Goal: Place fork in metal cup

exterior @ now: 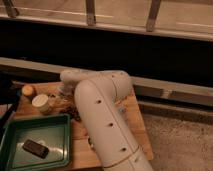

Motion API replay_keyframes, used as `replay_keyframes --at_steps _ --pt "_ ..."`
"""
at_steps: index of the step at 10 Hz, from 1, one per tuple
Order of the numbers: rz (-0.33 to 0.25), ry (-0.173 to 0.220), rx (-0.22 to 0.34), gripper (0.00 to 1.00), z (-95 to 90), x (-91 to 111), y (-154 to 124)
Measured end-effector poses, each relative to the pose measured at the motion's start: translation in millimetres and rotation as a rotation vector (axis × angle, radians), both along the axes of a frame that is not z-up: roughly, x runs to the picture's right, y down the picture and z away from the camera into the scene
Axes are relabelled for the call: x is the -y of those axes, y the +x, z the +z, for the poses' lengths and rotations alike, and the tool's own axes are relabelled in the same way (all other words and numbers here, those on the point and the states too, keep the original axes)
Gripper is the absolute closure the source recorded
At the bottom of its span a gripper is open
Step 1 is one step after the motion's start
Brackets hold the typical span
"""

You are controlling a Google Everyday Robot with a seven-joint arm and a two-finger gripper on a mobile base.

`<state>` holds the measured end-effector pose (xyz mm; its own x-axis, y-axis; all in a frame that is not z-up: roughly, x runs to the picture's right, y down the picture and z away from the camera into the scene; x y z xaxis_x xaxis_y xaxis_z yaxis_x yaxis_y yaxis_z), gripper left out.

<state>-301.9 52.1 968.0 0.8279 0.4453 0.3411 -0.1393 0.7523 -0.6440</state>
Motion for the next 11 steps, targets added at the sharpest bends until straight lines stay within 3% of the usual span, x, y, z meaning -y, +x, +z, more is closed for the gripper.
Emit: replay_keyframes --at_steps 3,4,6,8,11 --pt "-0.003 -0.002 0.0 0.87 -2.5 1 1" --pt "-0.014 0.004 0.0 1.0 -2.8 1 4" --pt "-0.012 0.004 0.001 1.0 -3.1 1 2" --pt "-0.037 0.04 0.0 1.0 -6.8 11 -11" --pt "-0.046 0.102 -0.03 1.0 -24.4 39 -8"
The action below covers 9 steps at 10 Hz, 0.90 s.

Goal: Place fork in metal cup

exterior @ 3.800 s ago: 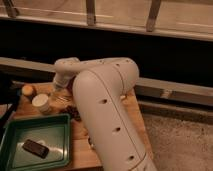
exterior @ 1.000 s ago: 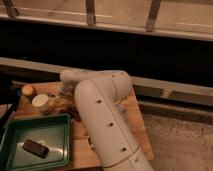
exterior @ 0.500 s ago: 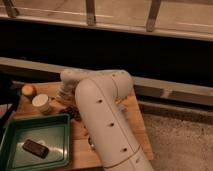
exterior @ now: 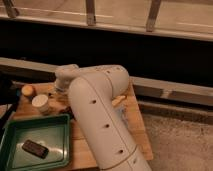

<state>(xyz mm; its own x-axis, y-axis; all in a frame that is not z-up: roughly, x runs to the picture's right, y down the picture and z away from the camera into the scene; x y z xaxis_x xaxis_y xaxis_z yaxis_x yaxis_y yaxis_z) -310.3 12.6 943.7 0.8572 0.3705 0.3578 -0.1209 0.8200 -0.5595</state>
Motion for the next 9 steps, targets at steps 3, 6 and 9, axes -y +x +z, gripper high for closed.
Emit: replay_keyframes --at_steps 3,6,9 --pt "0.002 0.033 -0.024 1.0 -18.4 23 7" --pt "0.026 0.023 -0.05 1.0 -34.0 30 33" --pt "0.129 -0.009 -0.048 1.0 -59.6 30 80"
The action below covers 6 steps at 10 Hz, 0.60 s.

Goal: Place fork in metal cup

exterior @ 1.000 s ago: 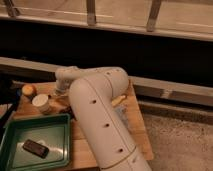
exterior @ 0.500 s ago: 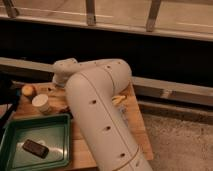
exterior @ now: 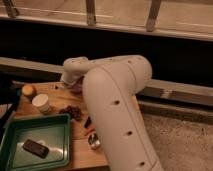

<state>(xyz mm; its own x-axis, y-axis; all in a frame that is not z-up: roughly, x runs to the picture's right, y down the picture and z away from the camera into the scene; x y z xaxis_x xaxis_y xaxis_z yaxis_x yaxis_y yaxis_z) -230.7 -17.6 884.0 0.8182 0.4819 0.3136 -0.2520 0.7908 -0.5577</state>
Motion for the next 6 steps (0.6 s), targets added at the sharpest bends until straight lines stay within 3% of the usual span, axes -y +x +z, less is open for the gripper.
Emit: replay_keyframes --at_steps 3,6 --pt "0.084 -0.008 0.028 1.0 -33.3 0 37" --pt "0.096 -0.016 0.063 1.0 -72.9 -14 28"
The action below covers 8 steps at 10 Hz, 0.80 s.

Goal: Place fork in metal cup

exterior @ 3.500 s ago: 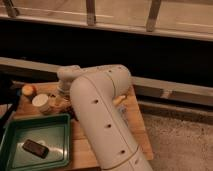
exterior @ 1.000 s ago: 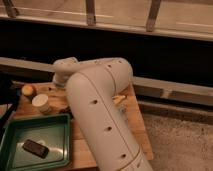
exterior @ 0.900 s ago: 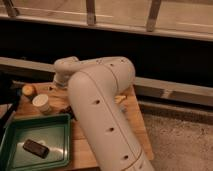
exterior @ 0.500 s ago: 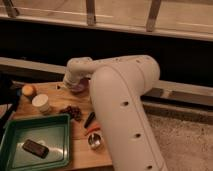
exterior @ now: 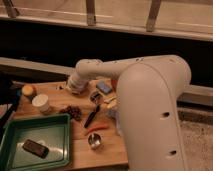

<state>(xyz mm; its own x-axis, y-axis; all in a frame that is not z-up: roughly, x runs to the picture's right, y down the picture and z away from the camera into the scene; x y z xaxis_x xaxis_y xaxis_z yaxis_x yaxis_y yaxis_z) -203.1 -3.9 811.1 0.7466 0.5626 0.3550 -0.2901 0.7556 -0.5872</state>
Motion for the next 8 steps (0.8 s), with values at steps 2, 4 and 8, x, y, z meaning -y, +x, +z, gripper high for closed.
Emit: replay_keyframes --at_steps 2,4,8 --pt "0.024 -0.007 0.037 1.0 -19.6 -11 3" --pt "0.059 -0.019 0.063 1.0 -27.6 -22 21" --pt "0.067 -0.109 0.126 1.0 -45.6 -61 44"
